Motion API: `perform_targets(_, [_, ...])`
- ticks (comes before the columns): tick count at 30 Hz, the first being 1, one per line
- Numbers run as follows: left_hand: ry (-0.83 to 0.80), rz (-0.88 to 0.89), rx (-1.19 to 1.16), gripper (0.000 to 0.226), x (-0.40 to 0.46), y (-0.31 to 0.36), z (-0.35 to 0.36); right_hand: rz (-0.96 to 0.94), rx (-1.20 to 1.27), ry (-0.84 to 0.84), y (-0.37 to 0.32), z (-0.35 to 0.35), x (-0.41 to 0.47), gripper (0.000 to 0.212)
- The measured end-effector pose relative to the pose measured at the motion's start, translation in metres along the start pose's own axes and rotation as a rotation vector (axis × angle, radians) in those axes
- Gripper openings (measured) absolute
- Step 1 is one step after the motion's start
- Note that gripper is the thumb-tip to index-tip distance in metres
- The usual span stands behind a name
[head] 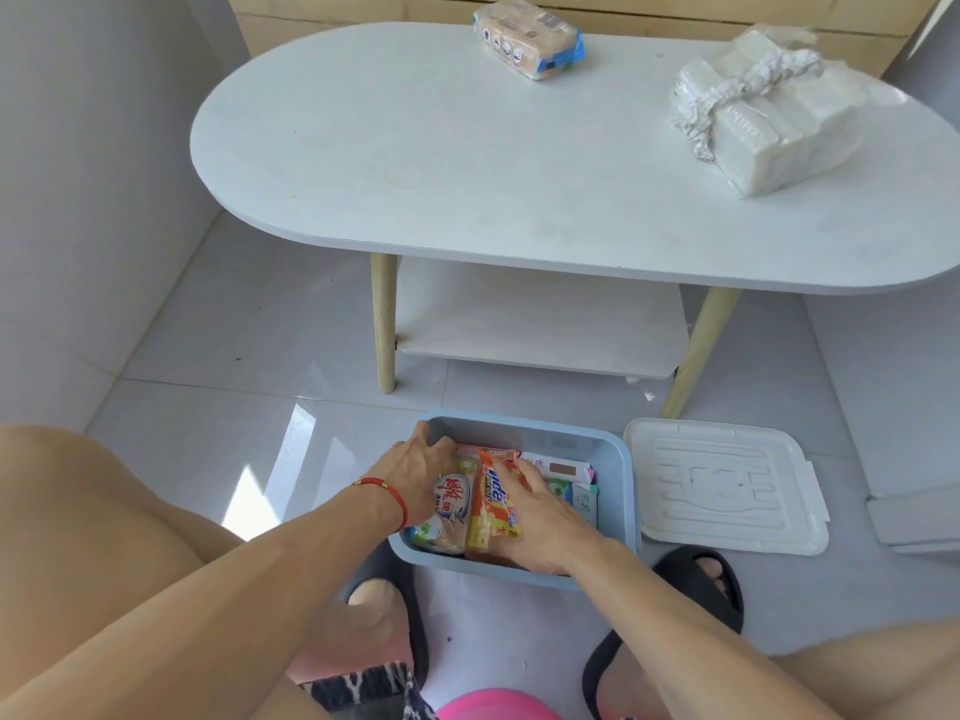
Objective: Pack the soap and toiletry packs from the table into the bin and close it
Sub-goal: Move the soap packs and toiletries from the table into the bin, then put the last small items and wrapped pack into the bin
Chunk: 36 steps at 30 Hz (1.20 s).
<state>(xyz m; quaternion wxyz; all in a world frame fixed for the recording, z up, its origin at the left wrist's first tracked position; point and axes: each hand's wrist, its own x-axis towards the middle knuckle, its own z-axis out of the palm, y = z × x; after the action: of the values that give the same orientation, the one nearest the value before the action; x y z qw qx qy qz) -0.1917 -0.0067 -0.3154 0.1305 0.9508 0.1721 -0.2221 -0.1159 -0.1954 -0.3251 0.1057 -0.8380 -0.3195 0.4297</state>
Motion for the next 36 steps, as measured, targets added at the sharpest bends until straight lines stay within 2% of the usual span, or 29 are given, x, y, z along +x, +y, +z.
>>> perform_targets(2, [0.13,-0.062,-0.046,0.058,-0.002,0.002,0.002,-0.012,0.005,0.132,0.001,-0.007,-0.006,0.084])
perform_targets(4, [0.249,-0.179,-0.076,0.043,-0.005,0.002,0.007,0.026,-0.015,0.448,0.002,-0.018,-0.013,0.061])
perform_targets(6, [0.27,-0.302,-0.158,0.029,-0.006,-0.002,0.013,0.186,-0.118,0.677,0.011,-0.031,-0.019,0.052])
perform_targets(8, [0.179,-0.374,-0.169,0.029,-0.004,-0.008,0.017,0.439,-0.04,0.628,0.023,-0.041,-0.023,0.063])
perform_targets(10, [0.127,-0.392,-0.183,0.031,0.002,-0.011,0.018,0.566,0.254,0.47,0.033,-0.044,-0.023,0.073])
perform_targets(12, [0.122,-0.408,-0.23,0.032,0.008,-0.011,0.015,0.529,0.422,0.393,0.039,-0.045,-0.019,0.071])
perform_targets(16, [0.121,-0.428,-0.28,0.032,0.018,-0.009,0.007,0.4,0.455,0.433,0.048,-0.067,-0.012,0.037])
perform_targets(18, [0.087,-0.448,-0.343,0.031,0.02,-0.008,-0.004,0.348,0.465,0.415,0.05,-0.079,-0.013,0.03])
perform_targets(21, [-0.048,-0.472,-0.442,0.035,0.01,-0.003,-0.042,0.322,0.399,0.337,0.052,-0.092,-0.019,0.03])
perform_targets(23, [-0.099,-0.384,-0.394,0.038,0.001,0.008,-0.087,0.31,0.23,0.271,0.044,-0.109,-0.026,0.031])
perform_targets(24, [-0.07,-0.289,-0.368,0.036,-0.003,0.016,-0.112,0.297,0.153,0.242,0.035,-0.121,-0.031,0.033])
perform_targets(26, [0.14,-0.048,-0.36,0.029,-0.012,0.034,-0.165,0.171,0.158,0.23,0.005,-0.152,-0.045,0.036])
perform_targets(28, [0.424,0.131,-0.452,0.021,-0.024,0.051,-0.218,-0.109,0.304,0.263,-0.036,-0.185,-0.065,0.024])
perform_targets(30, [0.621,0.234,-0.578,0.02,-0.029,0.06,-0.26,-0.354,0.406,0.394,-0.075,-0.219,-0.078,0.019])
perform_targets(31, [0.691,0.258,-0.6,0.019,-0.023,0.061,-0.28,-0.424,0.441,0.493,-0.092,-0.238,-0.078,0.02])
perform_targets(33, [0.736,0.221,-0.591,0.02,-0.002,0.06,-0.302,-0.443,0.476,0.7,-0.112,-0.268,-0.065,0.021])
perform_targets(36, [0.66,0.108,-0.565,0.031,0.042,0.051,-0.315,-0.282,0.367,0.887,-0.121,-0.307,-0.016,0.029])
